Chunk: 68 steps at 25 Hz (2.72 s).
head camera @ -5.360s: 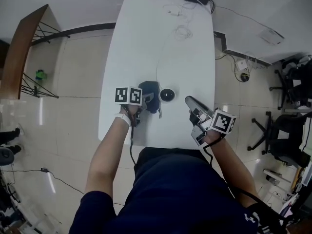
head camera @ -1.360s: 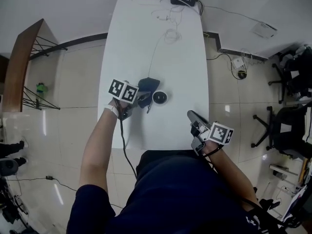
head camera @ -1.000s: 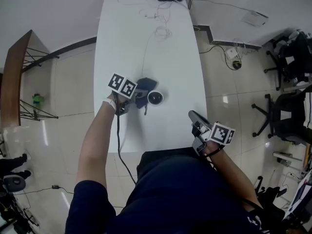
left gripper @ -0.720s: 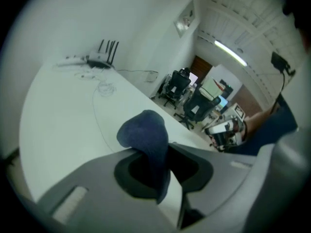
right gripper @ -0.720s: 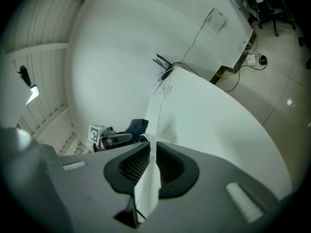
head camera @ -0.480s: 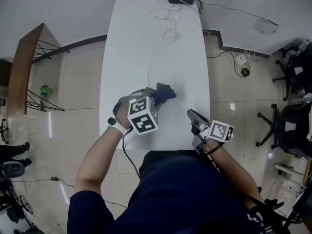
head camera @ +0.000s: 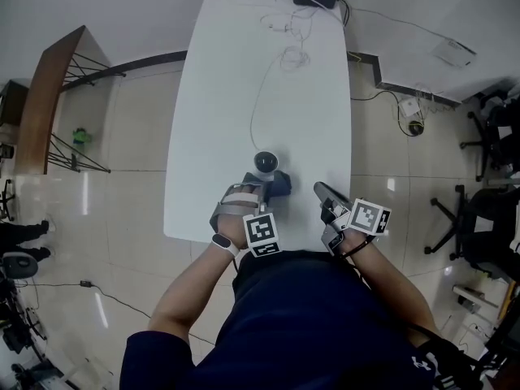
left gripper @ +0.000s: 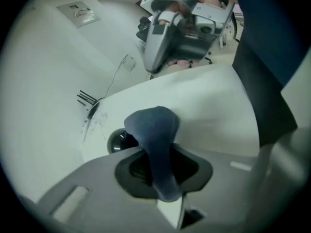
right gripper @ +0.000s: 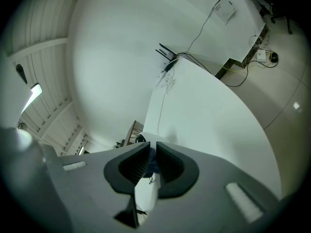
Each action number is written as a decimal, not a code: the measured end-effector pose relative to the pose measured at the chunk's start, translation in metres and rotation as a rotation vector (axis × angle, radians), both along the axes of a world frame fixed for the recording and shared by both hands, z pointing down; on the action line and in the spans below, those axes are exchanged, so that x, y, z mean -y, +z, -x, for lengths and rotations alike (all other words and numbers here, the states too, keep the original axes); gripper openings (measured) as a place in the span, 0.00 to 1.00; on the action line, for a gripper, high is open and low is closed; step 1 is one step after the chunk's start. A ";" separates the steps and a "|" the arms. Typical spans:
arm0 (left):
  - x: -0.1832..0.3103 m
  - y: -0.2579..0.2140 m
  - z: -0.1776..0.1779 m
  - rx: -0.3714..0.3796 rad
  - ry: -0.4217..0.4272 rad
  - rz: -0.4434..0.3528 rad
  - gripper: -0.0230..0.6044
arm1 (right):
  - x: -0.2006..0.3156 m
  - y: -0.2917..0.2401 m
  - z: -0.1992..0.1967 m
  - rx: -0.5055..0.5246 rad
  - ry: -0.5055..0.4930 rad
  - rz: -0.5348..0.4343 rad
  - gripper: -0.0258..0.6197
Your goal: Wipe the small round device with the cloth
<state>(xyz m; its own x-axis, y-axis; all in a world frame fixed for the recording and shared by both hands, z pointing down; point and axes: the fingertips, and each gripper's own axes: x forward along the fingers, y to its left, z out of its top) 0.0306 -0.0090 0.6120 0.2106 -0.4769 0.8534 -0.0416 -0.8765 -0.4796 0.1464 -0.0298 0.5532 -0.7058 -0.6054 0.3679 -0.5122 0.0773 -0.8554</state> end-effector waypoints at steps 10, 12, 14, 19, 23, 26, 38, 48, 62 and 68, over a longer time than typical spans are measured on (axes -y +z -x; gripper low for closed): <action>0.028 -0.102 0.034 -0.948 -0.747 0.504 0.14 | 0.003 0.001 -0.013 -0.018 0.053 0.002 0.10; 0.047 -0.107 0.058 -1.123 -0.931 0.539 0.14 | 0.001 0.003 -0.012 -0.018 0.067 0.011 0.10; 0.059 -0.086 0.081 -1.077 -1.011 0.483 0.14 | -0.001 0.003 -0.007 -0.017 0.071 0.019 0.10; 0.067 -0.021 0.081 -0.811 -0.965 0.499 0.14 | -0.006 0.001 -0.001 -0.032 0.043 0.012 0.10; 0.063 0.009 0.069 -0.708 -0.986 0.601 0.14 | -0.009 0.004 -0.006 -0.039 0.047 0.019 0.10; 0.044 0.023 0.066 -0.603 -0.992 0.659 0.14 | -0.009 0.004 -0.007 -0.027 0.046 0.017 0.10; -0.005 0.028 -0.021 -0.333 -0.631 0.693 0.14 | -0.010 0.014 -0.037 0.004 0.083 0.028 0.10; 0.032 -0.041 -0.099 -0.953 -0.783 0.790 0.14 | -0.010 0.006 -0.090 -0.040 0.129 -0.025 0.10; -0.009 -0.191 -0.064 -1.485 -0.367 0.997 0.14 | -0.010 -0.123 0.039 0.494 -0.458 -0.297 0.60; -0.008 -0.190 -0.038 -1.539 -0.379 1.010 0.14 | -0.018 -0.103 0.085 0.391 -0.561 -0.256 0.58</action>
